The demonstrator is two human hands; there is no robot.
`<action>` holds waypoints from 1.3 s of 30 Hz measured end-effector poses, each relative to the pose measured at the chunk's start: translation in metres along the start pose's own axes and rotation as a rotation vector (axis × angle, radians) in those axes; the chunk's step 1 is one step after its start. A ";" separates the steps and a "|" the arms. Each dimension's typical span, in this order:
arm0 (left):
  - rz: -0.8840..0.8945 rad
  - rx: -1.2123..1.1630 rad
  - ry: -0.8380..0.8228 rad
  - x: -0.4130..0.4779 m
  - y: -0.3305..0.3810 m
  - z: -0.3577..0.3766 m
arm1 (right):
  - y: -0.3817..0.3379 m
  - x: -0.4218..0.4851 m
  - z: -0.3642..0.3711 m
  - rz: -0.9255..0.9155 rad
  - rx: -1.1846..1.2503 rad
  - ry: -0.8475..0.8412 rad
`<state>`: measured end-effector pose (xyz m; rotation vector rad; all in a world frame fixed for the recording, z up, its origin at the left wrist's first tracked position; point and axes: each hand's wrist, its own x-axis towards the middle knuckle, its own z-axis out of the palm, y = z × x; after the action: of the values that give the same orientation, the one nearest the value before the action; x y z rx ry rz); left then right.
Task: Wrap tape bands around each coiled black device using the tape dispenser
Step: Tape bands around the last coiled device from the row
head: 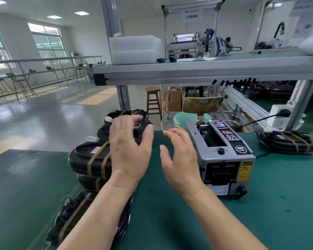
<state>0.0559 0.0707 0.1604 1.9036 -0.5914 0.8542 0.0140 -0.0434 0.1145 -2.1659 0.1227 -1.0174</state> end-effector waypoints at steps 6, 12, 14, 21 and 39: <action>0.171 -0.079 -0.298 -0.020 0.053 0.078 | 0.039 0.037 -0.079 -0.042 -0.199 0.175; 0.417 -0.060 -0.564 -0.053 0.113 0.159 | 0.113 0.045 -0.169 0.174 -0.294 0.297; 0.496 -0.011 -0.605 -0.064 0.128 0.183 | 0.135 0.044 -0.186 0.236 -0.300 0.325; 0.563 0.387 -0.929 -0.100 0.166 0.266 | 0.221 0.037 -0.221 0.468 -0.294 0.344; 0.034 0.512 -1.203 -0.127 0.141 0.379 | 0.373 0.072 -0.250 0.640 -0.869 0.173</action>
<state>-0.0048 -0.3244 0.0210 2.8028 -1.1673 -0.2843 -0.0352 -0.4860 0.0229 -2.4608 1.4668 -0.8274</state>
